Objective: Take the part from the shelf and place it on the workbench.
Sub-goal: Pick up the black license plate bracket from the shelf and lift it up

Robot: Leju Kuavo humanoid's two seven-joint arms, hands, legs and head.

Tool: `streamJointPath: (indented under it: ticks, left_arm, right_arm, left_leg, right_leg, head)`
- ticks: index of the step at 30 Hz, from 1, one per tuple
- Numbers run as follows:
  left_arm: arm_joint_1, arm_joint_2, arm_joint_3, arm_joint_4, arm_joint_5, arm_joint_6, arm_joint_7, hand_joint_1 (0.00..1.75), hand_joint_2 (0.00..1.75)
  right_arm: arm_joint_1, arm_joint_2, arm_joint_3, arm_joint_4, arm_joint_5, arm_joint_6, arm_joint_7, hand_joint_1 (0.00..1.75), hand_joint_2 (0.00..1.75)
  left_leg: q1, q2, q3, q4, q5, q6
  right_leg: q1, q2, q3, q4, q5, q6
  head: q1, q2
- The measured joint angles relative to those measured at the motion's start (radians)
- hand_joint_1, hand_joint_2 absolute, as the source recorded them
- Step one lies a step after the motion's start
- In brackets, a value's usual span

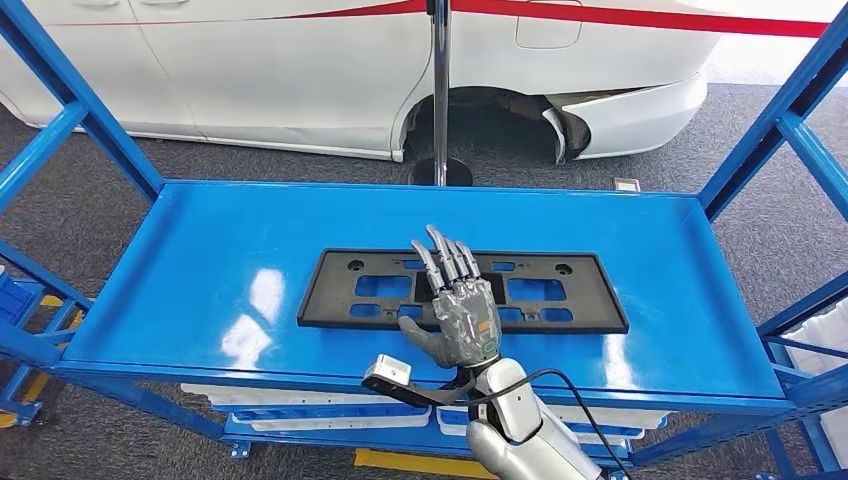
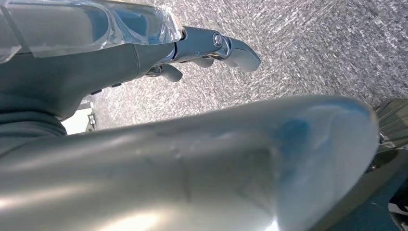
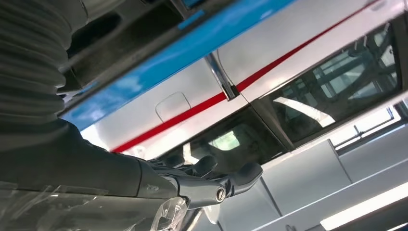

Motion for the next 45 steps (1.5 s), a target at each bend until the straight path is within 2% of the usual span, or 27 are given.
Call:
streamJointPath:
  ticks: [2,5,8,10,14,16,18,24,27,29,32,34,36,38,45]
  left_arm:
    - [0.002,0.000,0.000,0.000,0.000,0.000,-0.001,0.00,0.00]
    - [0.005,0.000,0.000,0.000,0.001,0.000,-0.003,0.00,0.00]
    - [0.006,0.001,0.000,0.000,0.000,-0.001,-0.003,0.00,0.00]
    - [0.006,0.001,0.000,0.000,-0.002,-0.002,-0.003,0.00,0.00]
    - [0.006,0.002,0.000,0.000,-0.012,-0.007,-0.007,0.00,0.00]
    - [0.006,0.003,0.000,0.000,-0.015,-0.011,-0.011,0.00,0.00]
    - [0.006,0.004,0.000,0.000,-0.016,-0.016,-0.014,0.00,0.00]
    - [0.005,0.005,0.000,0.000,-0.017,-0.020,-0.015,0.00,0.00]
    - [0.005,0.006,0.000,0.000,-0.019,-0.021,-0.015,0.00,0.00]
    - [0.005,0.006,0.000,0.000,-0.023,-0.019,-0.015,0.00,0.00]
    - [0.006,0.006,0.000,0.000,-0.028,-0.016,-0.015,0.00,0.00]
    - [0.006,0.006,0.000,0.000,-0.032,-0.015,-0.015,0.00,0.00]
    - [0.006,0.006,0.000,0.000,-0.034,-0.014,-0.015,0.00,0.00]
    - [0.006,0.006,0.000,0.000,-0.034,-0.015,-0.015,0.00,0.00]
    - [0.004,0.006,0.000,0.000,-0.046,-0.019,-0.014,0.00,0.00]
  right_arm:
    - [0.012,0.007,-0.043,-0.020,-0.135,0.000,-0.047,0.00,1.75]
    - [0.014,0.005,-0.070,-0.042,-0.361,0.002,-0.069,0.00,1.75]
    - [0.015,0.002,-0.086,-0.066,-0.529,0.026,-0.096,0.00,1.75]
    - [0.015,-0.002,-0.096,-0.081,-0.690,0.102,-0.135,0.00,1.75]
    - [0.016,-0.016,-0.127,-0.112,-1.041,0.350,-0.235,0.00,1.75]
    - [0.016,-0.026,-0.146,-0.124,-1.111,0.422,-0.263,0.00,1.75]
    - [0.016,-0.035,-0.163,-0.133,-1.123,0.448,-0.273,0.00,1.75]
    - [0.015,-0.052,-0.179,-0.142,-1.056,0.481,-0.273,0.00,1.75]
    - [0.015,-0.057,-0.179,-0.144,-0.977,0.462,-0.259,0.00,1.75]
    - [0.016,-0.057,-0.179,-0.145,-0.858,0.370,-0.240,0.00,1.75]
    - [0.018,-0.057,-0.177,-0.157,-0.587,0.140,-0.184,0.00,1.75]
    - [0.023,-0.056,-0.173,-0.172,-0.408,0.036,-0.138,0.00,1.75]
    - [0.034,-0.053,-0.171,-0.191,-0.273,0.004,-0.110,0.00,1.75]
    - [0.047,-0.047,-0.171,-0.207,-0.198,0.002,-0.100,0.00,1.75]
    - [0.078,-0.034,-0.173,-0.235,-0.063,0.002,-0.098,0.00,1.75]
  left_leg:
    - [0.000,0.000,0.000,0.000,0.000,0.000]
    - [0.000,0.000,0.000,0.000,0.000,0.000]
    - [0.000,0.001,0.000,0.000,0.000,0.000]
    - [0.000,0.001,0.001,0.000,0.000,0.000]
    - [0.000,0.001,0.001,0.000,0.000,0.000]
    - [0.000,0.001,0.001,0.000,0.000,0.000]
    - [0.000,0.001,0.000,0.000,0.000,0.000]
    - [0.000,0.001,0.000,0.000,0.000,0.000]
    - [0.000,0.001,0.000,0.000,0.000,0.000]
    - [0.000,0.001,0.000,0.000,0.000,0.000]
    - [0.000,0.001,0.000,0.000,0.000,0.000]
    - [0.000,0.001,0.000,0.000,0.000,0.000]
    - [0.000,0.001,0.000,0.000,0.000,0.000]
    - [0.000,0.001,0.000,0.000,0.000,0.000]
    - [0.000,0.001,0.001,0.000,0.000,0.000]
  right_leg:
    - [0.000,0.000,0.000,0.000,0.000,0.000]
    - [0.000,0.000,0.000,0.000,0.000,0.000]
    - [0.000,0.000,0.000,0.000,0.000,0.000]
    - [0.000,0.000,0.001,0.000,0.000,0.000]
    - [0.000,0.001,0.000,0.000,0.000,0.000]
    - [0.000,0.000,0.000,0.000,0.000,0.000]
    - [0.000,0.000,0.000,0.000,0.000,0.000]
    - [0.000,0.001,0.000,0.000,0.000,0.000]
    - [0.000,0.001,0.000,0.000,0.000,0.000]
    - [0.000,0.001,0.000,0.000,0.000,0.000]
    - [0.000,0.001,0.000,0.000,0.000,0.000]
    - [0.000,0.001,0.000,0.000,0.000,0.000]
    - [0.000,0.001,0.000,0.000,0.000,0.000]
    - [0.000,0.000,0.000,0.000,0.000,0.000]
    - [0.000,0.001,0.000,0.000,0.000,0.000]
  head:
    - [0.000,0.000]
    - [0.000,0.000]
    - [0.000,0.000]
    - [0.000,0.000]
    - [0.000,0.000]
    - [0.000,0.000]
    - [0.000,0.000]
    - [0.000,0.000]
    - [0.000,0.000]
    - [0.000,0.000]
    - [0.000,0.000]
    - [0.000,0.000]
    - [0.000,0.000]
    - [0.000,0.000]
    - [0.000,0.000]
